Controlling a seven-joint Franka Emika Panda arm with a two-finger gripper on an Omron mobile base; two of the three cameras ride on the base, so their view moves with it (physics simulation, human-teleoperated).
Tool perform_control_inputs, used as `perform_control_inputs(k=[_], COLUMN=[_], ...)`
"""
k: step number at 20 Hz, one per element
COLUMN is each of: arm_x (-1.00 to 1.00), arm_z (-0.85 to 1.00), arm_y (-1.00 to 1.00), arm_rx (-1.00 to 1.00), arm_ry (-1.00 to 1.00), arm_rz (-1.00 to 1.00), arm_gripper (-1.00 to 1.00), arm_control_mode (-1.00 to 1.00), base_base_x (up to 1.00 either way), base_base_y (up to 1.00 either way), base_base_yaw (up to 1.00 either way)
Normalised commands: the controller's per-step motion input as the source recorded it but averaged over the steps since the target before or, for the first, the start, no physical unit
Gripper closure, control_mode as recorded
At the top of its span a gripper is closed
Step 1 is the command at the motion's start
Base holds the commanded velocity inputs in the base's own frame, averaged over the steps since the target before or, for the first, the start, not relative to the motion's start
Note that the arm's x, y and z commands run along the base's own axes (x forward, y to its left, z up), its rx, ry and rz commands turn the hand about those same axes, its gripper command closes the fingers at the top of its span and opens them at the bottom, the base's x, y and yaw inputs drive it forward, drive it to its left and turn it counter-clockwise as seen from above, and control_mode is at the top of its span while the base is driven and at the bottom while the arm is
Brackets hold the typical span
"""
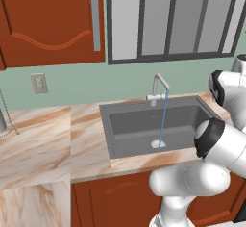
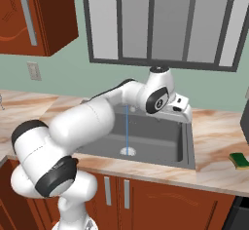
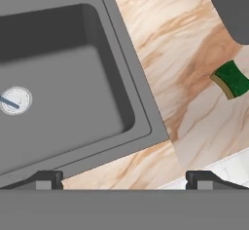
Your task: Soak the sponge with water for a few seconds and then drop it inside the sink.
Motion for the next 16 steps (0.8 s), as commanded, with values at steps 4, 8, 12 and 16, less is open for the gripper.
perform_control_inputs(k=[4,8,12,16], arm_x=[0.00,0.00,-0.01,0.00], arm_z=[-0.06,-0.08,-0.14,-0.24], arm_y=[-0.31,-0.15,-0.03,-0.02], arm_rx=[0.00,0.00,0.00,0.00], arm_ry=[0.04,0.02,0.00,0.00], arm_rz=[0.00,0.00,0.00,0.01], arm_gripper=[-1.00,-1.00,-1.00,-1.00], arm_control_mode=[-1.00,-1.00,-1.00,-1.00], base_base_x=[0.00,0.00,0.00,0.00], base_base_y=[0.00,0.00,0.00,0.00], base_base_yaw=[0.00,0.00,0.00,0.00])
